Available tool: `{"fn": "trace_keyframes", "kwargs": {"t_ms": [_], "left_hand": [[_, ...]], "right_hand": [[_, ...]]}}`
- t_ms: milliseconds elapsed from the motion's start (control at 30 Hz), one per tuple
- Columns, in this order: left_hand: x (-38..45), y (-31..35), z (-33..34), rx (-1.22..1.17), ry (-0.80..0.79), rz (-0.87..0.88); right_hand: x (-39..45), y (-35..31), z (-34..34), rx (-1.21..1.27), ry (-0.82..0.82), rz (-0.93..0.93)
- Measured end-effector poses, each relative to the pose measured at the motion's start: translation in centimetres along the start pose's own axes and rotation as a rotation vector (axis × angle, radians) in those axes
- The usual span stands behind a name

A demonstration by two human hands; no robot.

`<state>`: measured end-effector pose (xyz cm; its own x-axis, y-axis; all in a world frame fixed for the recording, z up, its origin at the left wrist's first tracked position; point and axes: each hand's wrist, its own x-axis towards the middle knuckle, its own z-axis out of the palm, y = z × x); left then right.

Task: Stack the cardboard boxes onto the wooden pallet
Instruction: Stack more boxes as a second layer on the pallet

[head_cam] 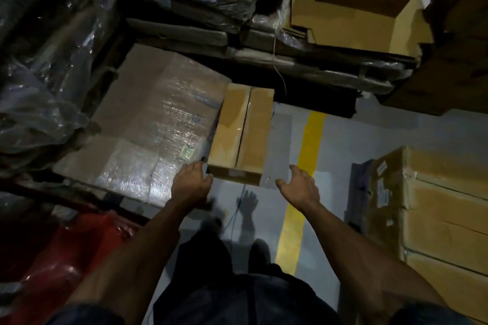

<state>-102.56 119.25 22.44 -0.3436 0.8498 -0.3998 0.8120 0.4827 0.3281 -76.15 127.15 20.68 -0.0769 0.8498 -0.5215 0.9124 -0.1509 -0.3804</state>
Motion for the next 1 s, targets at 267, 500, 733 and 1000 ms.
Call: {"fn": "trace_keyframes", "kwargs": {"t_ms": [267, 500, 733, 1000], "left_hand": [[15.6, -0.9, -3.1, -0.22, -0.107, 0.064], [29.8, -2.4, -1.3, -0.41, -0.199, -0.093], [42.2, -2.9, 8.8, -0.617, -0.154, -0.166], [54.9, -7.4, 23.0, -0.788, -0.123, -0.09]], "right_hand": [[10.7, -6.8, 1.2, 0.273, 0.059, 0.199], [21.2, -10.1, 4.2, 0.513, 0.099, 0.35], [35.6, -6.9, 11.2, 0.575, 0.082, 0.365], [51.8, -2.1, 19.8, 0.65, 0.089, 0.344]]}}
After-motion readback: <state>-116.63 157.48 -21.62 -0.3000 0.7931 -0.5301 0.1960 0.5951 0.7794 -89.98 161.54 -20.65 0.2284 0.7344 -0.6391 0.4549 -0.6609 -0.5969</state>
